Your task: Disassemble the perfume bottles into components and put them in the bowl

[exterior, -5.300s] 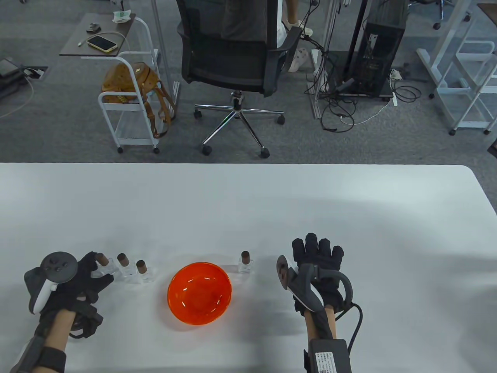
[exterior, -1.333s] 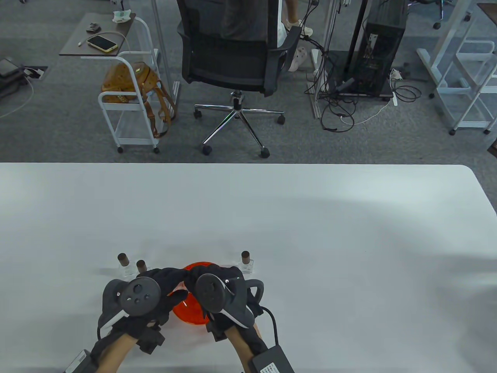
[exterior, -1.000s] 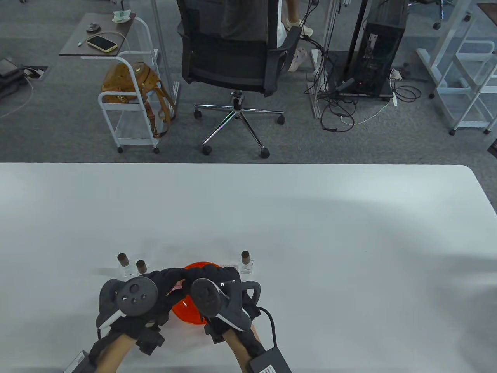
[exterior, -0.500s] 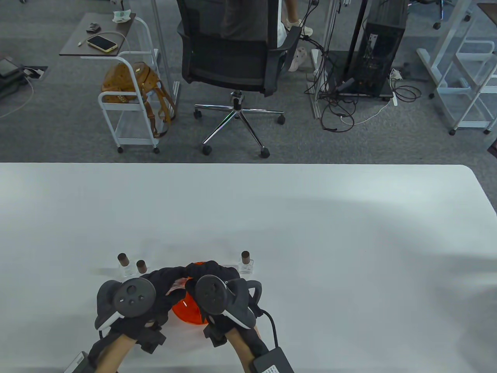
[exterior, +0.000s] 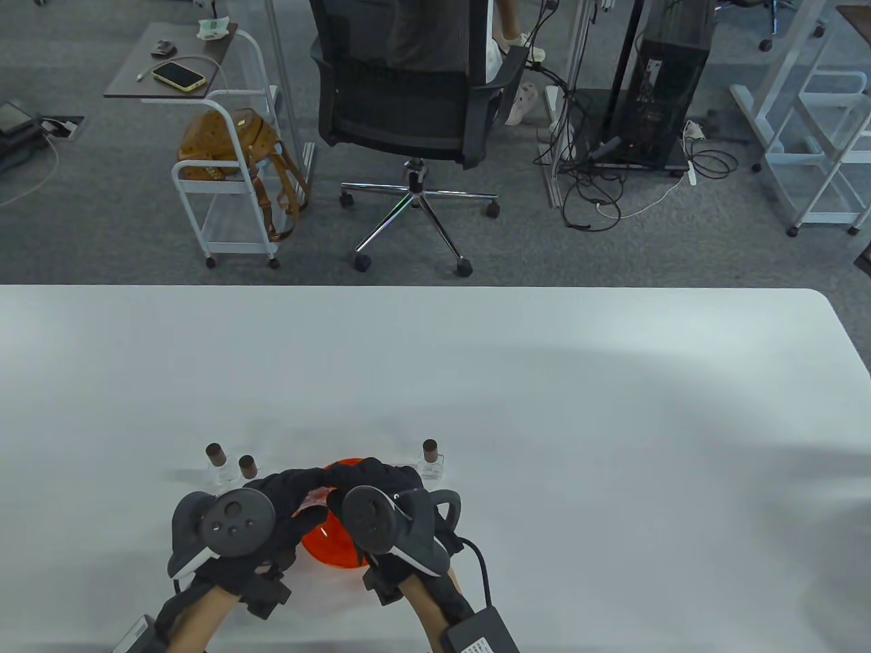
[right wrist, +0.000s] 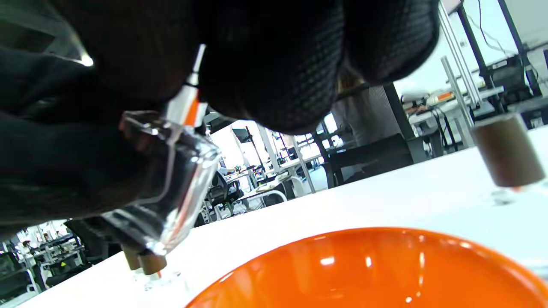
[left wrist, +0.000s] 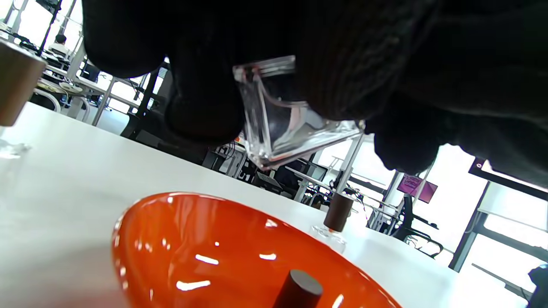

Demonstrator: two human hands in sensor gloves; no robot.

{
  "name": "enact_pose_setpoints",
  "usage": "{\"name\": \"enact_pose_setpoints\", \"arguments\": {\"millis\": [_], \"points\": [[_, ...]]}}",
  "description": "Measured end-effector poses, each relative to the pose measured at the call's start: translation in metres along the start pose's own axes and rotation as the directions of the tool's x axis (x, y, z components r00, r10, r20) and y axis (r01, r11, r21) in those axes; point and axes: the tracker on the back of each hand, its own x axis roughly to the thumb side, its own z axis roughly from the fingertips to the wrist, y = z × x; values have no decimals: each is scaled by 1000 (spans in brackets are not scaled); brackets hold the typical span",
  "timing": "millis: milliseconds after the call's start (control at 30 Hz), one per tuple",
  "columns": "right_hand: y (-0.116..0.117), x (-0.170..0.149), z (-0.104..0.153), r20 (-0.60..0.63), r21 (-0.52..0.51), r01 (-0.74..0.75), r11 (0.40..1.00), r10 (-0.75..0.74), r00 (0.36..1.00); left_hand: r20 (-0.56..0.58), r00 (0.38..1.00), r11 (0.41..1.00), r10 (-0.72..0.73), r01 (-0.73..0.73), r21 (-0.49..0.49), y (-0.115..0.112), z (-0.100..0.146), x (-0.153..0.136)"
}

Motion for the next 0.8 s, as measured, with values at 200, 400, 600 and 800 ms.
{"name": "enact_pose_setpoints", "arguments": {"millis": [200,400,600,800], "points": [[-2,0,0,14,-24,-44,999,44,999,8,1000,1000,9,-9,-13,-1,0,1],[-2,0,0,11,-31,-44,999,44,999,-6,999,999,32,-32,-26,-2,1,-2],[-1,-1,0,12,7,-13,1000,13,1000,-7,1000,1000,20,-21,-16,-2,0,-2],[-2,1,0,26,-25,-52,998,52,998,3,1000,1000,16,-16,-14,-1,1,0]]}}
